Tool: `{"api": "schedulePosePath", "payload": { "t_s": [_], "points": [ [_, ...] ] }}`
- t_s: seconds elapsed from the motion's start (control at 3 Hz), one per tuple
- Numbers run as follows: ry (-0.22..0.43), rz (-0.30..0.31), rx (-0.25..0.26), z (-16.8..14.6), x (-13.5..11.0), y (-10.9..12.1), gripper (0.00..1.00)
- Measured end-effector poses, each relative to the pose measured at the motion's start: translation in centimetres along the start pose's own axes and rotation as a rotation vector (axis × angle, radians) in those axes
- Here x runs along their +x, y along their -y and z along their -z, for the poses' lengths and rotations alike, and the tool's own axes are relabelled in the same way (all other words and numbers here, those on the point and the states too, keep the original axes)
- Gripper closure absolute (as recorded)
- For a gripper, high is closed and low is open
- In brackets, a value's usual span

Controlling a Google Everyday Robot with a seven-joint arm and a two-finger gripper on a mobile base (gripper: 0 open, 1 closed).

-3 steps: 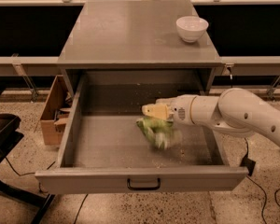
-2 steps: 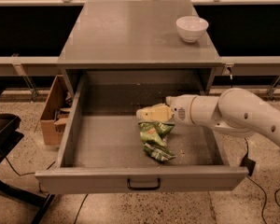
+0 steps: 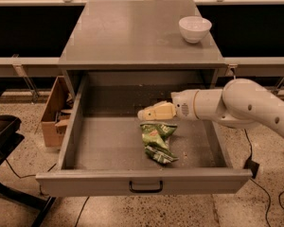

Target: Place green jalapeno chip bag into top drawer

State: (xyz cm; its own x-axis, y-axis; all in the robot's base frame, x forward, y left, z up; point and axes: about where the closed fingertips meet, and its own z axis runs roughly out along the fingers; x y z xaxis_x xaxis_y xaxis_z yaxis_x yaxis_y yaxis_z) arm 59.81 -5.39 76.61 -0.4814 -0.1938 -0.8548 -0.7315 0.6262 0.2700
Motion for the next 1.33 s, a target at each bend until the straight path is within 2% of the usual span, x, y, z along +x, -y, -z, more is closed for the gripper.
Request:
{"api": "schedulePosePath", "payload": {
  "t_s": [0.33,0.67,1.0,1.33],
  "points": [
    [-0.043,0.113,-0.009,3.3,-5.0,1.1,0.0],
    [-0.148,0.235,0.052,11.2,-9.9,1.7,0.0],
    [-0.286,0.251,0.209,17.7,-10.5,0.4,0.0],
    [-0.388,0.211,0.461,23.7,-7.8,-1.6,0.0]
  ]
}}
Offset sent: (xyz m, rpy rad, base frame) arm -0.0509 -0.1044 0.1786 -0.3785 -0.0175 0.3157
